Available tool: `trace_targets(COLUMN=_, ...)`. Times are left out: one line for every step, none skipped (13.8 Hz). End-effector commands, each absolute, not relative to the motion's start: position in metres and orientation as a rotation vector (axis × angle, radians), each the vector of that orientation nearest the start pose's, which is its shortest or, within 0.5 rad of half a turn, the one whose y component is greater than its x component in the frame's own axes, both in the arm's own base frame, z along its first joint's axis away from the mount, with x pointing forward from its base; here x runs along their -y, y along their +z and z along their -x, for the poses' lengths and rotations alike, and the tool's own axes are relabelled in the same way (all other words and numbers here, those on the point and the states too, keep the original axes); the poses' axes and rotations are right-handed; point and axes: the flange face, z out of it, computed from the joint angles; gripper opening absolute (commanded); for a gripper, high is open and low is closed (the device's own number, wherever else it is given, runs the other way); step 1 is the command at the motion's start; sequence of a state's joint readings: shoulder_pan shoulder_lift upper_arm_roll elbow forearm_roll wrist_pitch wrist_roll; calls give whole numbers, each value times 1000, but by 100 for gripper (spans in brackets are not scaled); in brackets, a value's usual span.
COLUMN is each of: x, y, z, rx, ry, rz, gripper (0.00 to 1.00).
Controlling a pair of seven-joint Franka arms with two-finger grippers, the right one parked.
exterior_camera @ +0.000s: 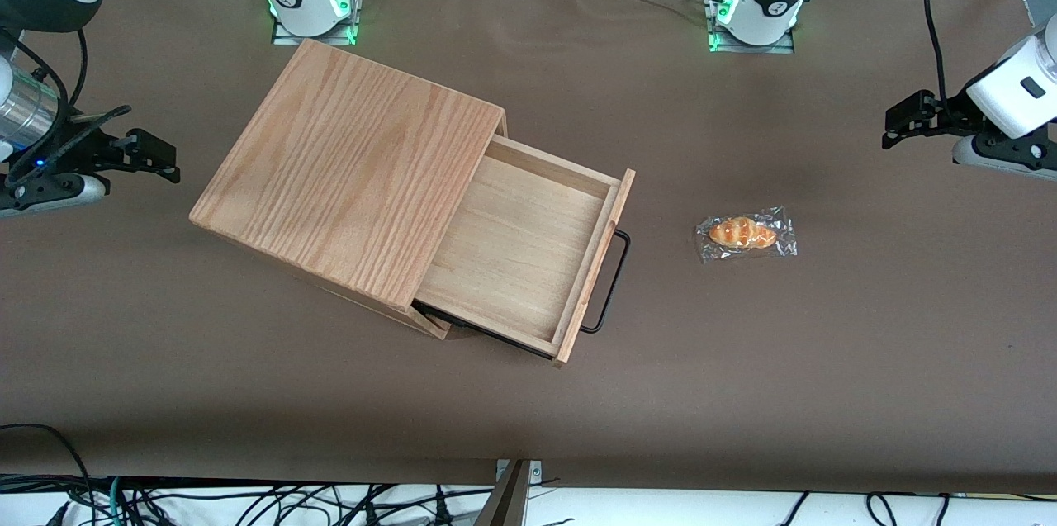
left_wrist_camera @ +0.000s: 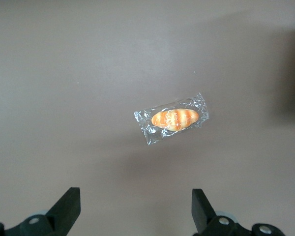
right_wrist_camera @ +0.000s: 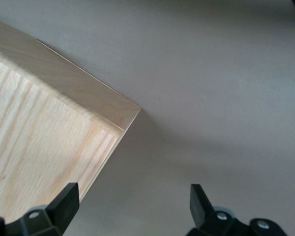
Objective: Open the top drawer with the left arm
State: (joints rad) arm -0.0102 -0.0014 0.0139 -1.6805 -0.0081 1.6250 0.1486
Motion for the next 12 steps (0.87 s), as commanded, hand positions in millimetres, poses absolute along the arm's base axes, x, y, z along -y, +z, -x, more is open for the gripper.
trace_targets(x=-2, y=578, z=-551, rx=-160, ry=73, rz=3130, gripper=100)
trace_targets(x=-2, y=578, z=-551, rx=-155, ry=75, rz=3130, gripper=100)
trace_targets(x=-2, y=578, z=-551, rx=-155, ry=75, rz=3130, gripper=100)
trace_targets(x=-1, y=578, z=-551, rx=-162, ry=75, rz=3130, gripper=100)
trace_targets(x=-2, y=578, z=-552, rx=-165, ry=73, rz=3130, gripper=100)
trace_targets(x=-2, y=578, z=-552, rx=-174, ry=75, rz=3129, gripper=100)
trace_targets(x=-1, y=578, z=-552, rx=-174, ry=73, rz=3129, gripper=100)
trace_targets(x=-1, y=578, z=-552, rx=-174, ry=75, rz=3129, gripper=100)
trace_targets(x=-1, y=578, z=-551, rx=-170, ry=73, rz=3130, gripper=100)
trace_targets(x=-2, y=577, z=-552, rx=-167, ry=78, rz=3130, gripper=100)
trace_targets(x=-1, y=578, z=-551, rx=-169, ry=75, rz=3130, gripper=100)
trace_targets(x=-1, y=578, z=-551, rx=-169, ry=73, rz=3130, gripper=100)
